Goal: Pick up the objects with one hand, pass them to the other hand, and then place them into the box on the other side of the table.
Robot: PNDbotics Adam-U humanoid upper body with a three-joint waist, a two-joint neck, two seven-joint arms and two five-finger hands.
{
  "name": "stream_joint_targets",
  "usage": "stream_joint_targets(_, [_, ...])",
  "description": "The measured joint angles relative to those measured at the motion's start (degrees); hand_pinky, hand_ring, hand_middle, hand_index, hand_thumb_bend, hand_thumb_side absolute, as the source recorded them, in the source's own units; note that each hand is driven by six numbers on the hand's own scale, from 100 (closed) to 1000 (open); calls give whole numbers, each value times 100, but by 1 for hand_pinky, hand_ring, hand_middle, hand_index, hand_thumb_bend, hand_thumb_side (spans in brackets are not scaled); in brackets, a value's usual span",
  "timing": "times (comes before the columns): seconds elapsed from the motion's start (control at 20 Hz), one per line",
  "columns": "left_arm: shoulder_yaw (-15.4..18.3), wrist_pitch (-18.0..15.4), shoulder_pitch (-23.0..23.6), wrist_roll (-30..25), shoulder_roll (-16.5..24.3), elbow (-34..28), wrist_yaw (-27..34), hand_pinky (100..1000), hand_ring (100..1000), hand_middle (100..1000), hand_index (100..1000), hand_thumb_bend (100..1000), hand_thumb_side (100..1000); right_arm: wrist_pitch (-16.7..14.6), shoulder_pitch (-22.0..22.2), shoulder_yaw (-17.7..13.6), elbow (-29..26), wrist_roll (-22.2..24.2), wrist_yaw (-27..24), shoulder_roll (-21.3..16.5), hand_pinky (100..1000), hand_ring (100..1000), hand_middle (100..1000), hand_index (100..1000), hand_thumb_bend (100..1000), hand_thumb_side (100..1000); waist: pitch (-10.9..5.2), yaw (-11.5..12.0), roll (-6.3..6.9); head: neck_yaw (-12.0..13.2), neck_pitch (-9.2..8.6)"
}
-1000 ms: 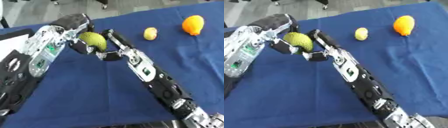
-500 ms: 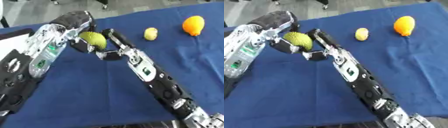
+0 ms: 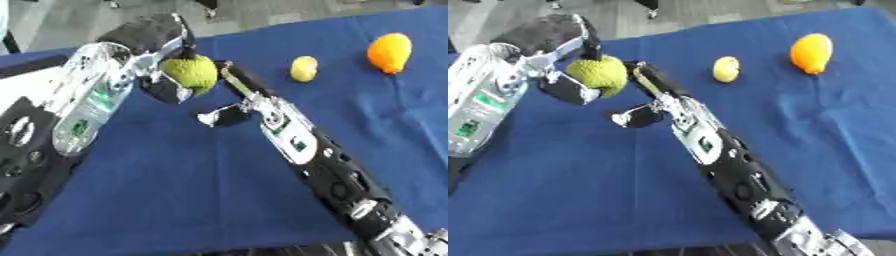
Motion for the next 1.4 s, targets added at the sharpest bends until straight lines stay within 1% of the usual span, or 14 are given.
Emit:
stream_joint_targets(0.25, [90,59,102,-57,84,-212,-5,600,563,453,377,285,100,116,1,-3,2,67,79,-23,795,805,731,826,408,233,-6,-5,-22,9,0])
stream_joint_targets(0.55, [322,268,326,54,257,-604,114,594,561,454,374,259,100,216,3,-7,29,99,114,-100,794,805,731,824,420,227,-24,-23,-65,20,0])
stream_joint_targets(0.7, [551,480,486,199,410,-861,303,591,561,455,371,243,102,275,4,-23,30,71,114,-114,793,804,730,823,418,228,-35,-24,-85,-17,0])
stream_joint_targets(1.0, [1141,1053,743,574,837,-1299,896,587,560,457,370,208,124,372,5,-43,28,15,71,-167,793,804,731,821,414,230,-49,5,-107,-104,0])
stream_joint_targets(1.2, [1475,1356,890,762,1124,-1426,1312,586,560,458,369,192,136,400,5,-44,-4,8,52,-210,793,802,730,820,414,233,-54,11,-139,-101,0])
stream_joint_targets(1.4, [1762,1568,1071,968,1409,-1466,1621,585,560,459,369,178,144,421,7,-56,-37,11,11,-255,793,802,730,820,413,234,-55,14,-166,-71,0])
